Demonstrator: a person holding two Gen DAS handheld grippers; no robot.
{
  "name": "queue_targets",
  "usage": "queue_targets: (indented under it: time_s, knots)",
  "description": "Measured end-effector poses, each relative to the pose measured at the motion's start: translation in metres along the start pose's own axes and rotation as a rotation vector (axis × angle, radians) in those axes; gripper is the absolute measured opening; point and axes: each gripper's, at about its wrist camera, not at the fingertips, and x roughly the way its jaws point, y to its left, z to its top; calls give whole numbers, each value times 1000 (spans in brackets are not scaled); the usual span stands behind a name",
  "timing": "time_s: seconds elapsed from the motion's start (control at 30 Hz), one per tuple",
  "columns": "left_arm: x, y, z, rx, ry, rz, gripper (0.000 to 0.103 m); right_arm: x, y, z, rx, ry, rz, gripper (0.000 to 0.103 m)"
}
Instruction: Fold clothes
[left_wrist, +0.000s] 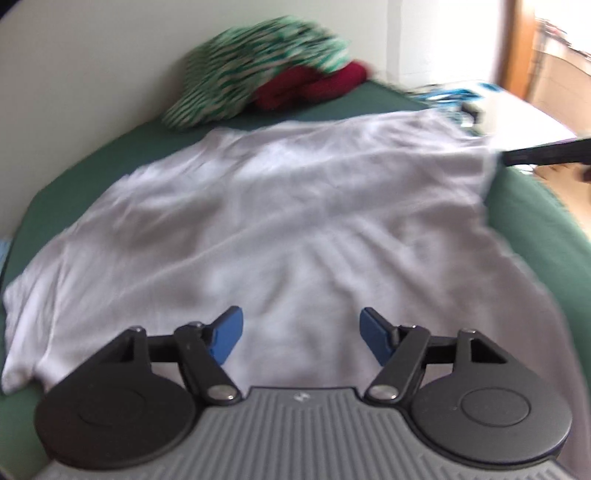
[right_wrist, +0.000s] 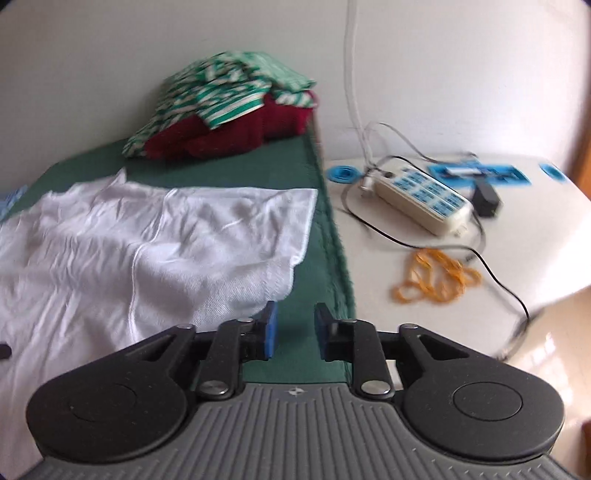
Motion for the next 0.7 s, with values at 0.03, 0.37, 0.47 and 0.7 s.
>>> queue_targets:
  time_s: [0.03,0.37,0.47,0.7]
  knots:
    - [1,-11,5,28,-7,-13,77,5,3,2,-53,-9,19,35]
    - [16,-47,11,53,19,-59,78,10,-4,30,-167,21,284,5]
    - [17,-44,7,31,29,-65,80,-14,-12,37,-237,83,258,4]
    - [24,-50,4,1,36,-114,81,-18,-36,33,-283,174,67,11]
